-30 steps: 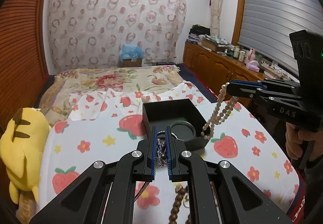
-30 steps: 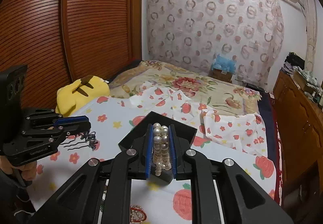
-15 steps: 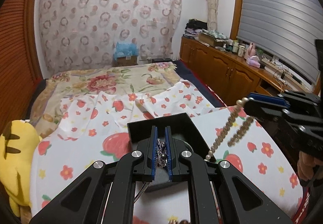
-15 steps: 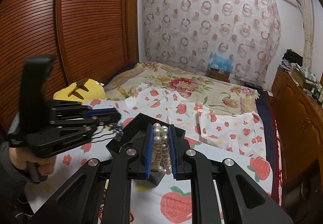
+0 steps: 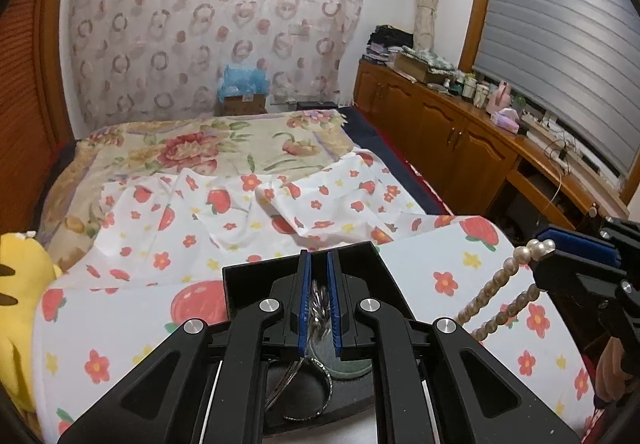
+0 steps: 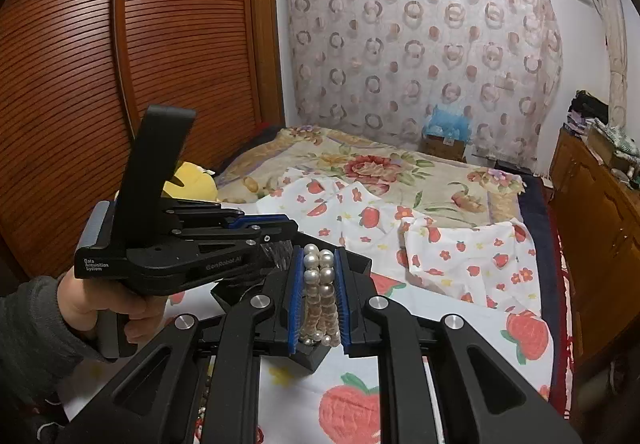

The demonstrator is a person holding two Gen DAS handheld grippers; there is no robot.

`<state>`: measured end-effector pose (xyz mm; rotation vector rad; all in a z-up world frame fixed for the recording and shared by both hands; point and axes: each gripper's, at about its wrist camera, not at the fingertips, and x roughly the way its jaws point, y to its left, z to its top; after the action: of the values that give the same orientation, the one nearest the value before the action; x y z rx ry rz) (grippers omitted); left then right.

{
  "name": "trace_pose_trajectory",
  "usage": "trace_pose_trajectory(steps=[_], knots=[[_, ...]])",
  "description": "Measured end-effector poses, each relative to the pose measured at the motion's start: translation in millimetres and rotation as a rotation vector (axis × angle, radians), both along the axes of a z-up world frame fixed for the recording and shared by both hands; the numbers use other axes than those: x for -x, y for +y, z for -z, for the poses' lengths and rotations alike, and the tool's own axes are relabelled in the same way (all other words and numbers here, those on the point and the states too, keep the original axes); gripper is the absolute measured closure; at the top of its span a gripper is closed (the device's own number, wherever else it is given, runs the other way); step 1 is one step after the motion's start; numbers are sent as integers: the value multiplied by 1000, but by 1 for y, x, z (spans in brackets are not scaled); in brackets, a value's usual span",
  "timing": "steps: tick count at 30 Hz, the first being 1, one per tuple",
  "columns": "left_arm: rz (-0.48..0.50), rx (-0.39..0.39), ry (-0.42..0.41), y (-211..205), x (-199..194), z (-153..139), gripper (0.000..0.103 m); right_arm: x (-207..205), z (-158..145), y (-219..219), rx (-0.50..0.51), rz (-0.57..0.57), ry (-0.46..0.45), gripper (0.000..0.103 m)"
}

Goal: Organize jewelry
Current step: 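Carry the hairpin and pearl bracelet into the black box and release both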

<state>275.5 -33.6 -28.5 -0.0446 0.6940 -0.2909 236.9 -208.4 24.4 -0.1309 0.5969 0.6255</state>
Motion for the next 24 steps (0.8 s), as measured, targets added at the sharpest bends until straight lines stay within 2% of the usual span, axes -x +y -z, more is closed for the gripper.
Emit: trace_pose_trajectory(steps=[7, 14, 16, 18, 24], knots=[[-14, -12, -13, 12, 6, -4, 96, -5, 2, 11, 3, -8, -1, 86], [-25, -36, -33, 33, 34, -5, 95, -19, 11, 30, 29, 4, 6, 86], [-26, -41, -35, 38, 43, -4, 93, -25, 20, 33, 37, 14, 28, 86], [-31, -53, -43, 44, 53, -3, 84, -29, 28, 35, 34, 23, 53, 84], [-27, -71, -44, 51, 79, 4, 81, -28, 29, 31, 8, 35, 68, 84]])
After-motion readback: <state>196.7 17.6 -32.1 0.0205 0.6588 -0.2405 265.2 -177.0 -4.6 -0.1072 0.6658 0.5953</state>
